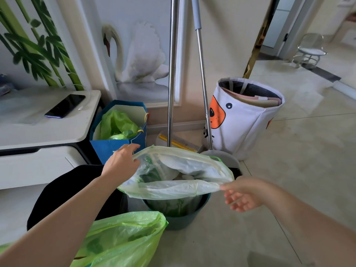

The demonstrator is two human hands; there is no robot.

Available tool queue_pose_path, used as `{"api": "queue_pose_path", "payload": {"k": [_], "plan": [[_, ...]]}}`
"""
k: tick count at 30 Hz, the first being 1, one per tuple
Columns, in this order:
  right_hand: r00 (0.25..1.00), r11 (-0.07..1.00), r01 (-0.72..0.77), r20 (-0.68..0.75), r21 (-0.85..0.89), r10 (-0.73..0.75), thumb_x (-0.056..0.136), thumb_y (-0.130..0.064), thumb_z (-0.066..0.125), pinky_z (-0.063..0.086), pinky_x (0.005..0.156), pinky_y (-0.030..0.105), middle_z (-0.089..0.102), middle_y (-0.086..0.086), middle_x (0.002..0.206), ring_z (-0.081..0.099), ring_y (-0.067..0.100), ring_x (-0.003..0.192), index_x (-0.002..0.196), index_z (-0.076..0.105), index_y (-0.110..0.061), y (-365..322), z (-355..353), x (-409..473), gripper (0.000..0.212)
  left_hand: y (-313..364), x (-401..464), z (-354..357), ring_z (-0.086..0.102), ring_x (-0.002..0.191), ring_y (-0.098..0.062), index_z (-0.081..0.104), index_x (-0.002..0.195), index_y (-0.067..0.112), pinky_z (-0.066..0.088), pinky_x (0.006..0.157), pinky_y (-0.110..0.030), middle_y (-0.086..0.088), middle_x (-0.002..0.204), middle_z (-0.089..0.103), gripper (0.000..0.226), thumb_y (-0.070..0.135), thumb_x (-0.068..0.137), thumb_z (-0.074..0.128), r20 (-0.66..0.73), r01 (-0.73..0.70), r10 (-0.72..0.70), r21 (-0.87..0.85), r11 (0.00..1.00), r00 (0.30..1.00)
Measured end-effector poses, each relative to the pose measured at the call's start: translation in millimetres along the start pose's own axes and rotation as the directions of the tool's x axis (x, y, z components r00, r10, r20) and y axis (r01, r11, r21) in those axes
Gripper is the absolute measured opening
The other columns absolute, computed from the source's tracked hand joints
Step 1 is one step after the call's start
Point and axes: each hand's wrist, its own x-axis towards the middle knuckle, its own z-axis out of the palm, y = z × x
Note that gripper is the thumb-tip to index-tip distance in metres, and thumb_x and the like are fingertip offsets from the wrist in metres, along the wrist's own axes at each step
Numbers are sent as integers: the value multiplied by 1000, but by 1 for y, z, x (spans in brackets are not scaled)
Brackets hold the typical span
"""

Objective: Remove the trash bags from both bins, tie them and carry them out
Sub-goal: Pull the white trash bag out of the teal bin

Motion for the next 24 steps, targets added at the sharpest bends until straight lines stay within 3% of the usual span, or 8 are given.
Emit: {"api": "queue_pose_path", "payload": {"k": [4,6,9,11,14,17,19,24], "plan": [[989,993,-26,139,-111,42,82,-48,65,48,59,25,67,7,94,65,22,69,113,56,-14,-8,15,-1,47,24,6,15,51,122,-26,28,147,28,48,90,-42,0,149,39,65,16,87,51,82,-96,95,12,995,992],[989,994,12,146,-113,5,86,-44,62,45,56,25,65,8,97,64,21,69,119,49,-18,-16,22,-3,45,35,8,21,52,120,-27,22,148,31,48,90,-41,0,151,36,69,14,88,50,111,-143,142,8,990,984],[995,998,65,77,-14,-63,89,-32,61,47,59,26,62,10,98,63,21,71,119,48,-10,-24,28,-1,39,40,11,27,52,118,-25,27,148,29,46,92,-36,-1,147,39,65,19,90,54,151,-162,158,16,987,976],[996,996,77,45,36,-79,89,-26,61,49,60,28,61,10,95,63,22,71,116,50,-6,-27,30,3,36,39,12,28,54,113,-23,44,140,23,45,90,-34,-4,136,51,51,21,90,56,156,-127,125,7,992,980],[991,978,130,17,162,-134,87,-20,64,51,61,30,59,10,89,60,23,68,112,53,-10,-33,32,7,29,33,14,25,59,84,-18,67,111,15,46,73,-27,-5,104,65,24,20,90,57,161,-72,71,-3,997,984],[977,924,172,60,341,-204,87,-17,65,54,69,33,58,15,106,61,27,81,104,56,-10,-41,37,3,21,26,15,21,56,72,-16,69,93,14,42,59,-22,-4,87,65,13,19,89,58,148,-68,68,-1,998,987],[969,910,174,98,376,-226,86,-20,67,55,70,34,57,16,117,63,29,92,113,54,-10,-45,44,2,31,24,16,17,53,70,-15,66,90,14,38,55,-22,-3,83,62,10,16,89,57,106,-62,63,-15,998,992],[973,906,166,85,389,-214,89,-16,62,55,78,36,62,14,118,63,28,105,119,55,-8,-59,60,0,31,18,21,14,50,68,-17,58,88,13,36,53,-25,-5,81,59,6,17,90,54,13,-42,43,-73,996,999]]}}
